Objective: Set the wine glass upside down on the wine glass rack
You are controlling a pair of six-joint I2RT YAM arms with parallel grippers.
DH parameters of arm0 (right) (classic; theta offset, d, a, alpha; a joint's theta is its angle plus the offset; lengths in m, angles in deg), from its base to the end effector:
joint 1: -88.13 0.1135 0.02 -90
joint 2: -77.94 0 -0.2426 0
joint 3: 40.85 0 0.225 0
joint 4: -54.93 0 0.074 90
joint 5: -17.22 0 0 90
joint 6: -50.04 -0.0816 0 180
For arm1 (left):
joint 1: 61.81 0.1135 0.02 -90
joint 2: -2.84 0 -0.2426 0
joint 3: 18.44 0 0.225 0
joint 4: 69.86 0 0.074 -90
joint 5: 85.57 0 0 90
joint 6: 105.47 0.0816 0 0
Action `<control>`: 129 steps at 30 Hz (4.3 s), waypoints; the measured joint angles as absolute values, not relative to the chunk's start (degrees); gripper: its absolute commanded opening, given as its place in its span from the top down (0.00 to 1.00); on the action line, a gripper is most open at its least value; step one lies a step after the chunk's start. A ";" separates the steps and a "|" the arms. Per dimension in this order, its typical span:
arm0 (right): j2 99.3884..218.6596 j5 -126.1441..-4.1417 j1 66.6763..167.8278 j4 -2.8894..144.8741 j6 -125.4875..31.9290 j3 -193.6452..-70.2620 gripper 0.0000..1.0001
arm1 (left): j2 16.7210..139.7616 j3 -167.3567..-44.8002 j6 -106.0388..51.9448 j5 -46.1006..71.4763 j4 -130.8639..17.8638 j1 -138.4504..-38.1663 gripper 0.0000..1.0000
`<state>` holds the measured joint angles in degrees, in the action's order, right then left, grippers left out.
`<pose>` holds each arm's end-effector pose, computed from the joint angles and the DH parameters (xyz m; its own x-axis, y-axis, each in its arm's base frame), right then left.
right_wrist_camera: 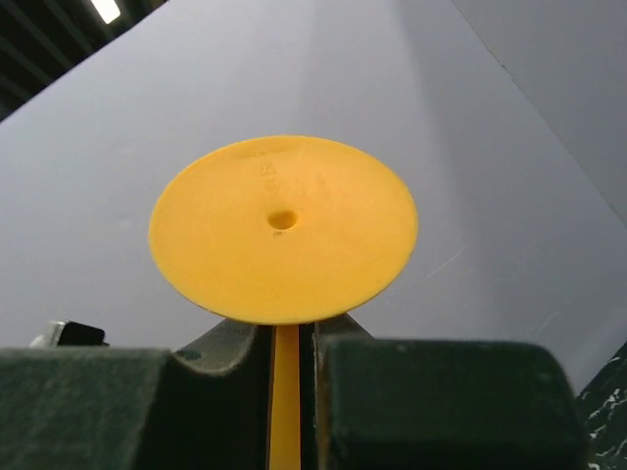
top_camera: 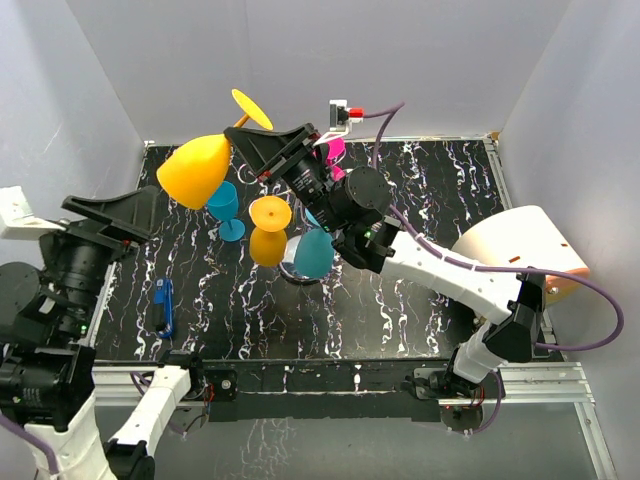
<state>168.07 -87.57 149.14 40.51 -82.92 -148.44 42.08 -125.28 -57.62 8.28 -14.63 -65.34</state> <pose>0.1951 0.3092 0.5044 -0.3174 0.7866 -0.5296 -0.7165 0.1669 0.6774 0.0692 -0.0098 0.5083 0.0734 -0.6754 -0.7338 0.2376 0.7265 -0.6448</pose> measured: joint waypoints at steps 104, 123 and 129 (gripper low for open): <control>141.03 -65.30 148.40 40.66 -57.57 -120.26 0.31 | 54.47 -113.28 -75.43 17.18 -24.88 -65.69 1.00; 120.90 -81.71 148.40 52.64 -63.06 -107.83 0.32 | 55.89 -103.01 -79.48 23.52 -36.68 -65.69 1.00; 121.03 -83.55 148.40 53.51 -63.87 -107.06 0.32 | 57.07 -100.76 -81.44 25.44 -39.92 -65.69 1.00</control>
<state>121.03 -83.55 148.40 53.51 -63.87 -107.06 57.07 -100.76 -81.44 25.44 -39.92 -65.69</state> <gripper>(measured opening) 0.685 0.019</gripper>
